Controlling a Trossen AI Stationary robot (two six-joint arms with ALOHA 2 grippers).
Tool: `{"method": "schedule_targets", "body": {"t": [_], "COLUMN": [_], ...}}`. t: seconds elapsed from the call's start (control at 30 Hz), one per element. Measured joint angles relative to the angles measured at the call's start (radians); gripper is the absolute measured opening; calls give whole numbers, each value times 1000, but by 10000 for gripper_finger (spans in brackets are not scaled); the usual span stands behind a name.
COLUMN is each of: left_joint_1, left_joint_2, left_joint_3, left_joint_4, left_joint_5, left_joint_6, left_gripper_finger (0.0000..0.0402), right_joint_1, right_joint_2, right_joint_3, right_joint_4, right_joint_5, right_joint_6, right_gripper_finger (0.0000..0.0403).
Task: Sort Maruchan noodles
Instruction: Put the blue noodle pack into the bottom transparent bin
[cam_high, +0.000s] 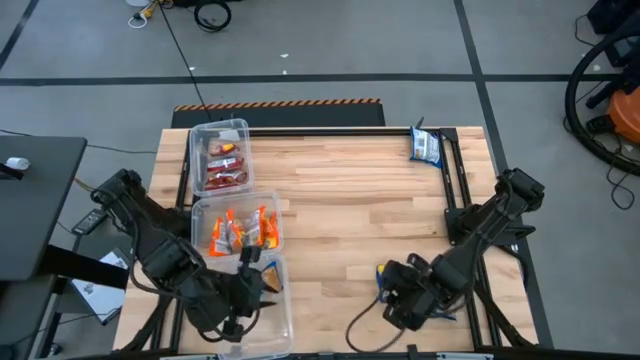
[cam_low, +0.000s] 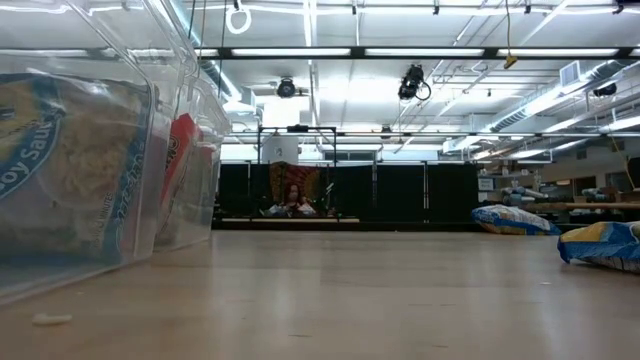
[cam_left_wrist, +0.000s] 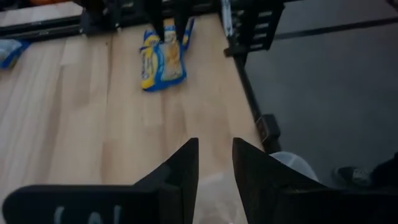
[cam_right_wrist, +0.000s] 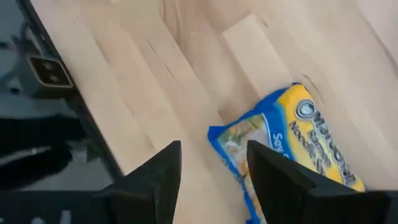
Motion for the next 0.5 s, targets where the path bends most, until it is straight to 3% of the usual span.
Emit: {"method": "schedule_targets", "body": {"t": [0.23,0.5], "left_joint_1": [14,24], "left_joint_2": [0,0], "left_joint_3": [0,-1], "left_joint_4": [14,14], "left_joint_5": [-67,-111], "left_joint_6": [4,2], "left_gripper_finger": [103,103], "right_joint_1": [-56,-115], "right_joint_2": [0,0], "right_joint_3": [-150,-342], "right_joint_4": [211,298], "right_joint_5": [-51,-112], "right_joint_6": [-503,-828], "right_gripper_finger": [219,211]}}
